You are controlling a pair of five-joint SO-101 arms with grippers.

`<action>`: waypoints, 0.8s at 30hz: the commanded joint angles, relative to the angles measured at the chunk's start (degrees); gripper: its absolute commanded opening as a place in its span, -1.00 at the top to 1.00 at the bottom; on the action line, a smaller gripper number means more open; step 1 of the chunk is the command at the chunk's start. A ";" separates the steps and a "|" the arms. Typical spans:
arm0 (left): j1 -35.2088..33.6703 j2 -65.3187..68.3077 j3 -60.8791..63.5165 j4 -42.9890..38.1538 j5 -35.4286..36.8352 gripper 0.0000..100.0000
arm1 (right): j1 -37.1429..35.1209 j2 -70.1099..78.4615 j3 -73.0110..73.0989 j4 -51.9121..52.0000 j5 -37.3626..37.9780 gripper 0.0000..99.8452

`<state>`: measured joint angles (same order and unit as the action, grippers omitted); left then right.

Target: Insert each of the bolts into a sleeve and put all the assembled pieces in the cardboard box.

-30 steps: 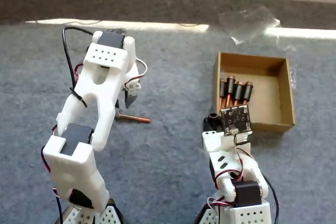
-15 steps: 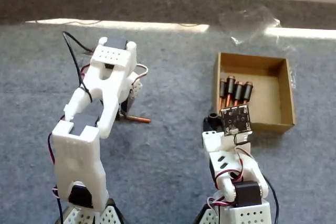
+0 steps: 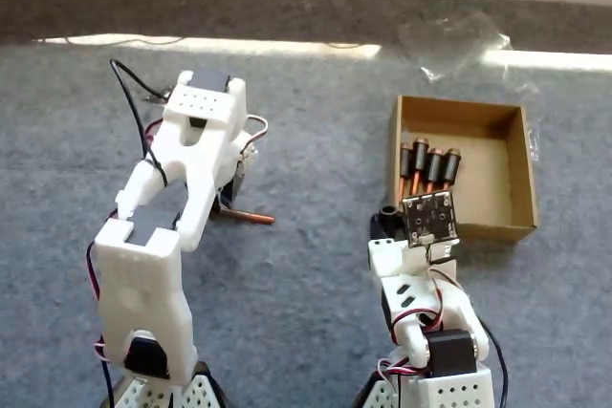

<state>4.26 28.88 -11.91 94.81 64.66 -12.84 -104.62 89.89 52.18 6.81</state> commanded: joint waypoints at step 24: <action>2.07 -0.75 7.87 -11.43 0.44 0.83 | 0.66 -0.57 -0.84 -2.07 0.79 0.99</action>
<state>4.79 28.26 -3.82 85.23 64.92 -12.84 -104.62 89.89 52.18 6.99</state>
